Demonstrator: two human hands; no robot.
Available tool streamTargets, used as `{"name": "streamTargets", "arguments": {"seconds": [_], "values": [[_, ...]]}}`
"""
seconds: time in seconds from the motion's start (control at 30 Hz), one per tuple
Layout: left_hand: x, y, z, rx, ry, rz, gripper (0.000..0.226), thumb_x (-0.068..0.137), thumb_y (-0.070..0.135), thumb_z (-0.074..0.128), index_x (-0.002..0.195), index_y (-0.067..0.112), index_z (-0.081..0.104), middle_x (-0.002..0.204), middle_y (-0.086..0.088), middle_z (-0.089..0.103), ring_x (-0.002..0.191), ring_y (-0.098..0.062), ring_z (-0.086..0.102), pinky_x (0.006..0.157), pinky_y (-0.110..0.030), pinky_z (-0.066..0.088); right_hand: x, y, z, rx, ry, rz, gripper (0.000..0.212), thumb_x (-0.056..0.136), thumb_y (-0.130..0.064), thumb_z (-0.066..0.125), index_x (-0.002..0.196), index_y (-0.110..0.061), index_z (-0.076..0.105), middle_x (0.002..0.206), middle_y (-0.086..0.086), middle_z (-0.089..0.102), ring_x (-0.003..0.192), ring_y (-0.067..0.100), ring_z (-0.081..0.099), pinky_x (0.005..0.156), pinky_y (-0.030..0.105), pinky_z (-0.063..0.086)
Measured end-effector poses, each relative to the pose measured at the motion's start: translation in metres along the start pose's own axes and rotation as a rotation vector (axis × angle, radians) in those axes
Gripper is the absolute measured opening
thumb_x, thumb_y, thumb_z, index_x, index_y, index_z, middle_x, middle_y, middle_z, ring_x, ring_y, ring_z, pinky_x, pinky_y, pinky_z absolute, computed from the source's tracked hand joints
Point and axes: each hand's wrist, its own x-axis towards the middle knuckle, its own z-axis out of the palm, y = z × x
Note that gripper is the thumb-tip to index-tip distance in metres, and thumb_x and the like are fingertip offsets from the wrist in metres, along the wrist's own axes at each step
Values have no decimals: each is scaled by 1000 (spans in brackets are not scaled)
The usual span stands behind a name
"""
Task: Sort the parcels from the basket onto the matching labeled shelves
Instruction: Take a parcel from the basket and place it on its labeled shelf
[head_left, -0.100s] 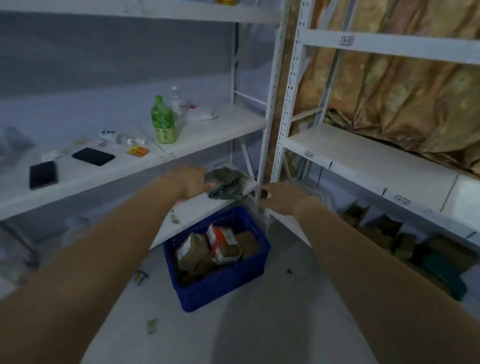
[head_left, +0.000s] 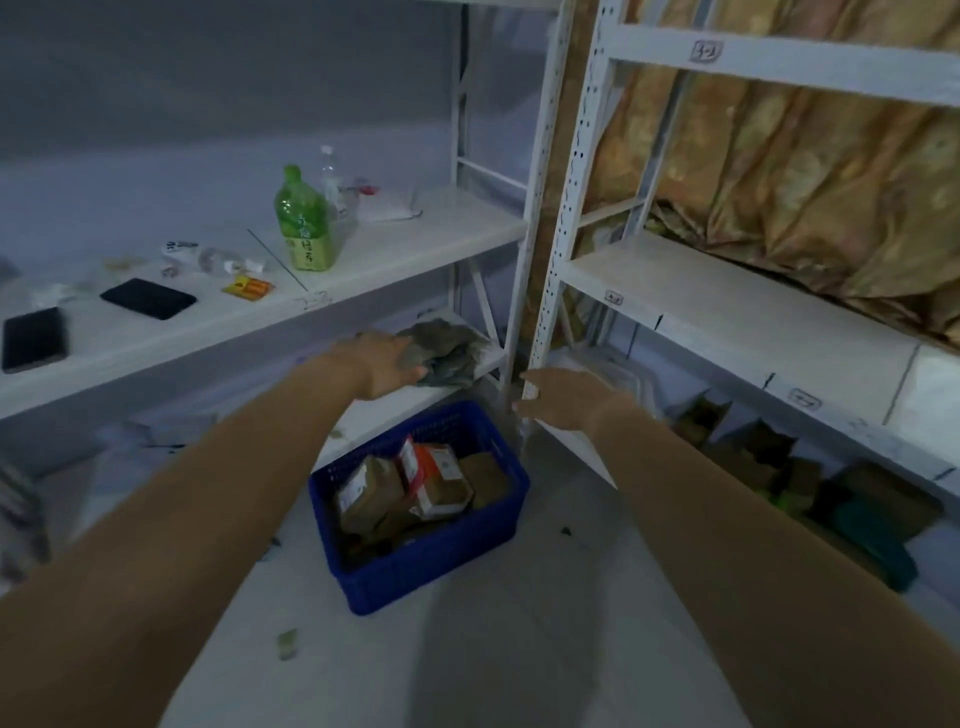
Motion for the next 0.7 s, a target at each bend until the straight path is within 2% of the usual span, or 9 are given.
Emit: {"name": "streamTargets", "arguments": {"seconds": [0.07, 0.13, 0.2, 0.3, 0.37, 0.47, 0.57, 0.63, 0.7], "values": [[30, 0, 13, 35, -41, -6, 70, 95, 54, 31, 151, 17, 12, 158, -10, 16, 143, -28, 22, 118, -35, 19, 33, 15, 8, 24, -57, 27, 63, 97, -46, 44, 151, -20, 25, 158, 7, 27, 144, 26, 29, 116, 37, 23], [66, -1, 26, 4, -70, -27, 70, 94, 56, 30, 151, 19, 12, 157, -10, 20, 141, -29, 27, 116, -37, 24, 75, 30, 16, 34, -104, 46, 65, 96, -47, 45, 152, -20, 23, 159, 6, 24, 145, 25, 26, 120, 37, 20], [97, -2, 48, -35, -54, -64, 68, 94, 57, 29, 150, 21, 14, 155, -10, 26, 139, -29, 31, 113, -38, 28, 114, 42, 25, 30, -159, 39, 61, 97, -45, 45, 149, -16, 31, 155, 9, 32, 141, 27, 33, 117, 39, 26], [150, -13, 101, -161, 141, -269, 62, 96, 49, 32, 149, 17, 23, 151, -10, 34, 136, -28, 36, 107, -39, 34, 183, 58, 55, 73, -194, -23, 53, 98, -41, 44, 144, -14, 39, 148, 11, 42, 134, 28, 42, 112, 40, 33], [176, -18, 145, -290, 176, -446, 55, 97, 42, 36, 143, 13, 31, 145, -12, 41, 131, -29, 41, 103, -41, 38, 221, 70, 85, 113, -215, -46, 49, 99, -37, 44, 143, -17, 41, 148, 8, 44, 132, 27, 45, 111, 42, 36], [215, -25, 219, -375, 68, -541, 45, 95, 34, 40, 135, 15, 37, 138, -14, 47, 123, -32, 47, 97, -43, 43, 282, 93, 143, 120, -292, -31, 40, 98, -31, 44, 135, -15, 47, 136, 9, 54, 122, 29, 54, 104, 43, 43], [245, -40, 285, -389, -14, -571, 57, 95, 36, 36, 146, 26, 14, 146, -10, 39, 131, -32, 41, 99, -47, 43, 333, 115, 199, 80, -399, 11, 45, 97, -38, 45, 139, -20, 43, 139, 8, 52, 125, 28, 51, 106, 40, 41], [270, -57, 328, -357, -84, -615, 55, 95, 43, 33, 146, 24, 22, 149, -7, 35, 136, -27, 33, 105, -45, 40, 375, 128, 236, 51, -478, 26, 49, 97, -41, 44, 143, -25, 38, 144, 4, 46, 132, 26, 45, 110, 37, 35], [296, -74, 370, -354, -110, -664, 58, 95, 48, 33, 145, 20, 25, 152, -6, 30, 139, -25, 29, 108, -42, 36, 417, 137, 272, 42, -508, 41, 49, 97, -41, 44, 142, -23, 38, 143, 4, 48, 130, 26, 47, 108, 36, 37]]}}
